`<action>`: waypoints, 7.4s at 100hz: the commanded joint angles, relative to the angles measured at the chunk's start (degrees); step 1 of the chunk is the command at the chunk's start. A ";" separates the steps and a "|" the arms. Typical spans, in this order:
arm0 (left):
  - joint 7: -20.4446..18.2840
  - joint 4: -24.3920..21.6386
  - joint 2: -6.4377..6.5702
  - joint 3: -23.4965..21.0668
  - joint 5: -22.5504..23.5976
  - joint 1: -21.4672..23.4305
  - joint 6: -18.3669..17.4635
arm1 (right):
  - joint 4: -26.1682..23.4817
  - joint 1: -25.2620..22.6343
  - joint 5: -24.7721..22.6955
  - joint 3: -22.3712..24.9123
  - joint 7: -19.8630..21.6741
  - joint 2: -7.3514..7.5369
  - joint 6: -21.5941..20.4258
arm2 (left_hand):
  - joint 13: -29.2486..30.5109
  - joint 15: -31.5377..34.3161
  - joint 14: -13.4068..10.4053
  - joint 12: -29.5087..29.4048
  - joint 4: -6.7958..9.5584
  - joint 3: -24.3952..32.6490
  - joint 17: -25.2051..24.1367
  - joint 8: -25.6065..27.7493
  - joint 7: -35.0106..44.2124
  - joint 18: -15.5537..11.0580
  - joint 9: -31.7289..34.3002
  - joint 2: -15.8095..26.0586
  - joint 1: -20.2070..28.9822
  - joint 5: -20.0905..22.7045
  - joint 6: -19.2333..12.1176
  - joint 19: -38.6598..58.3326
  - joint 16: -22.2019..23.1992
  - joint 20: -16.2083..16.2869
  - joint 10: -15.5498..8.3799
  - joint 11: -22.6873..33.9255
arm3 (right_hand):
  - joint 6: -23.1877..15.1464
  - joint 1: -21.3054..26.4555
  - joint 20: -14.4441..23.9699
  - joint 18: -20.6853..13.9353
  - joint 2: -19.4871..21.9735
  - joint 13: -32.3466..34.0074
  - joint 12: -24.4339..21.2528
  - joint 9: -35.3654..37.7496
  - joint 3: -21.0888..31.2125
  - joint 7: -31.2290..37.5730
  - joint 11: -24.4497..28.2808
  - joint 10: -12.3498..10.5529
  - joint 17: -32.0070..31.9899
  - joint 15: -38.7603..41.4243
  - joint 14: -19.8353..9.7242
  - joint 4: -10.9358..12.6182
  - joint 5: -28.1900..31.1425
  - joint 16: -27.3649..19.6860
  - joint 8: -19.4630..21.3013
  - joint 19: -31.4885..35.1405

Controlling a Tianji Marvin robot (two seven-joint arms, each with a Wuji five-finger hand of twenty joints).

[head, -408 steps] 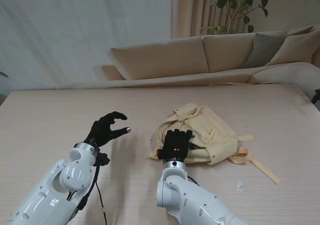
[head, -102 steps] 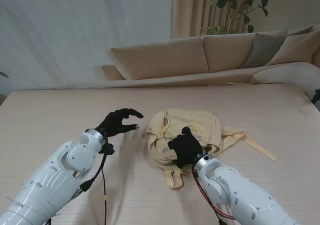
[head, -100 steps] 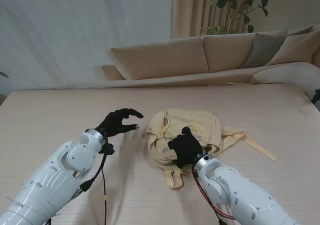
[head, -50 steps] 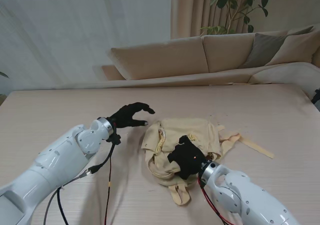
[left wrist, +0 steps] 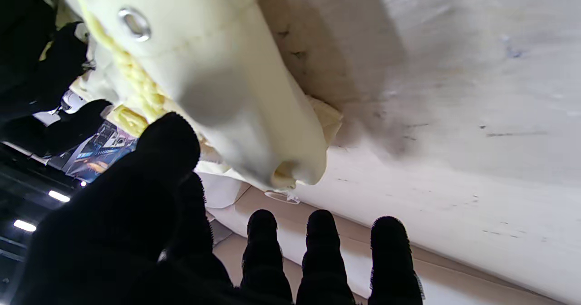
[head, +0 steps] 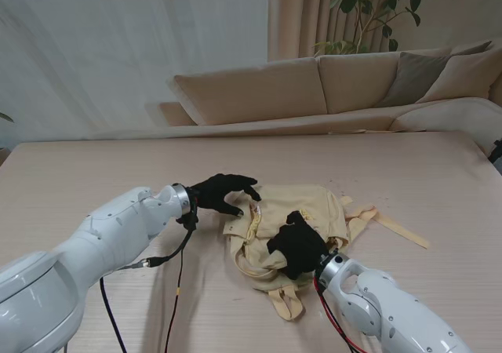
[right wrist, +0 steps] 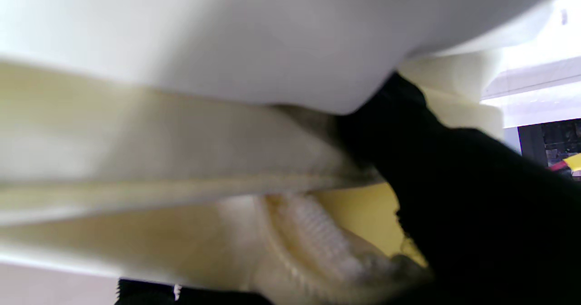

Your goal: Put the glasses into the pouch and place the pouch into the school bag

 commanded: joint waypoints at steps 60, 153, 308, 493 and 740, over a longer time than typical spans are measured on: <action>-3.14 5.16 -5.45 0.25 -2.38 -2.15 2.84 | -0.16 -1.49 -0.23 1.14 2.15 0.48 -0.56 | -2.23 -1.80 -1.30 -0.11 -0.47 -0.45 -0.58 3.46 5.64 -0.77 -1.77 2.67 0.93 3.20 -0.14 -6.55 -1.16 0.72 -1.24 -0.63 | -20.37 7.70 0.55 0.33 3.42 1.60 2.51 3.61 10.28 12.51 6.10 -2.70 1.22 1.54 -2.41 4.55 9.97 0.99 7.57 1.93; -6.61 -19.09 7.33 -7.81 2.50 6.93 14.93 | 0.86 -0.75 -0.97 1.53 -2.77 -0.03 1.20 | 2.04 1.71 -0.88 2.48 -1.28 -18.89 -0.23 30.77 25.79 -0.19 5.13 5.81 -0.07 22.04 1.42 -1.91 0.04 -0.82 0.01 8.50 | -19.64 7.20 1.91 0.58 3.92 2.89 3.21 3.02 10.58 13.00 8.48 -1.73 2.68 4.10 -1.56 4.20 8.59 1.08 6.81 3.74; -14.46 -58.61 15.22 -41.38 6.59 47.42 41.04 | -5.05 7.09 14.03 -8.03 13.60 -2.52 10.29 | 1.16 1.51 0.94 2.04 -1.63 -15.18 -0.36 40.58 31.97 -0.54 8.37 13.74 -4.24 31.33 13.22 -8.73 0.80 2.26 3.70 8.56 | -9.78 -26.42 3.62 -2.36 20.55 -18.88 2.88 -32.77 -15.36 -3.88 9.07 -1.44 -4.72 -0.34 -1.73 12.72 -28.83 1.83 7.01 -16.39; -13.28 -50.40 14.15 -35.50 3.01 36.87 35.14 | 55.59 34.27 31.52 -26.47 -24.85 -24.82 38.68 | 2.91 3.47 2.20 2.42 -1.59 -13.42 -0.32 43.28 32.33 -0.16 10.33 13.00 -5.57 32.53 12.36 -3.02 2.03 1.67 4.56 8.78 | -11.19 0.14 3.16 2.69 3.69 9.18 16.45 5.66 4.91 18.04 19.99 5.06 2.44 11.82 3.43 2.20 2.13 3.12 3.00 4.75; -11.37 -47.54 13.98 -34.88 4.83 35.44 32.04 | 34.89 38.62 19.45 -38.00 7.60 -10.76 19.49 | 3.32 4.79 2.62 2.69 -2.19 -10.99 -0.66 44.23 32.40 0.04 10.52 12.47 -6.96 32.41 11.67 3.04 2.36 -0.42 4.32 9.25 | -22.19 -0.82 -1.54 -0.26 5.01 1.37 8.55 0.76 4.77 17.64 17.32 -1.63 -2.01 4.14 -5.19 2.36 1.54 2.30 3.28 -1.14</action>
